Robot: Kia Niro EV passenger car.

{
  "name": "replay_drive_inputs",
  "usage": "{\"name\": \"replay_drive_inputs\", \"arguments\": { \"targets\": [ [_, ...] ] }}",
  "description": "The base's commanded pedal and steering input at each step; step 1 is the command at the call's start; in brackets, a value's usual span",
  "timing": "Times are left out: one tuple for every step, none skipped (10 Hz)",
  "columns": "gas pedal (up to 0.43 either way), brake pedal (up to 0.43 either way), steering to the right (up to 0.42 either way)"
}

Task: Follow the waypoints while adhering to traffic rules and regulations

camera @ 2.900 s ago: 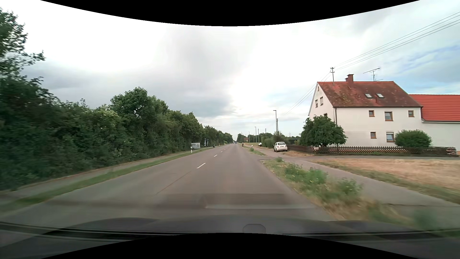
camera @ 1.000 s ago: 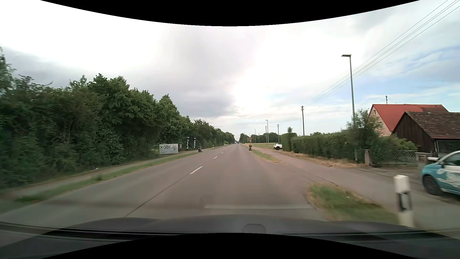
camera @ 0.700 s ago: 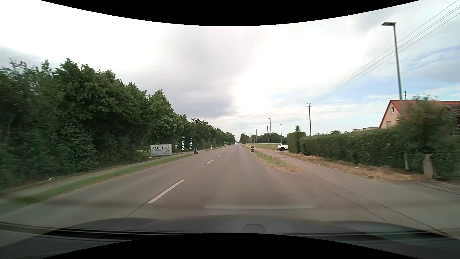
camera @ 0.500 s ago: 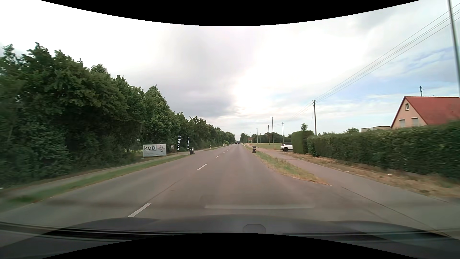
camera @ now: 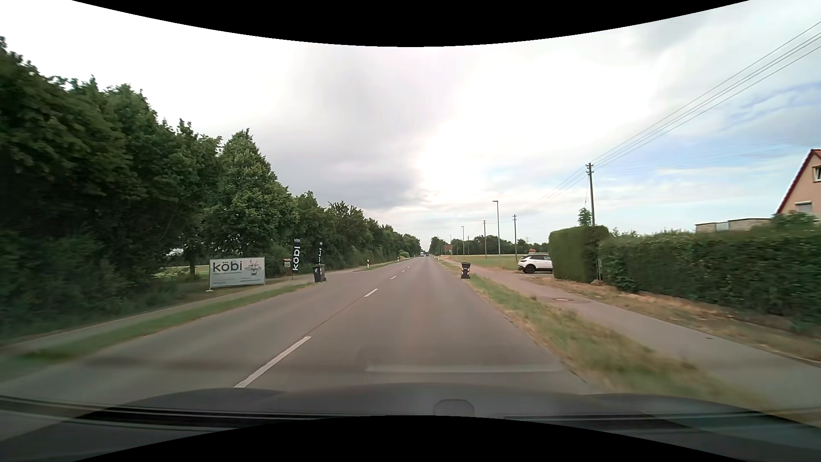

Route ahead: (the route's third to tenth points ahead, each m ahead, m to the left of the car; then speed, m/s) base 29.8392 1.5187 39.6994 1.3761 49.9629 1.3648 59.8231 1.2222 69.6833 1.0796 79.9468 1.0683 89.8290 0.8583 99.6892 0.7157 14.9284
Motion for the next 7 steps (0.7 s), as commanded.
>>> {"name": "replay_drive_inputs", "arguments": {
  "targets": [
    [0.15,0.0,-0.001],
    [0.15,0.0,-0.001],
    [0.15,0.0,-0.001],
    [0.15,0.0,-0.001],
    [0.15,0.0,0.0],
    [0.15,0.0,0.0],
    [0.15,0.0,-0.001]
  ]
}}
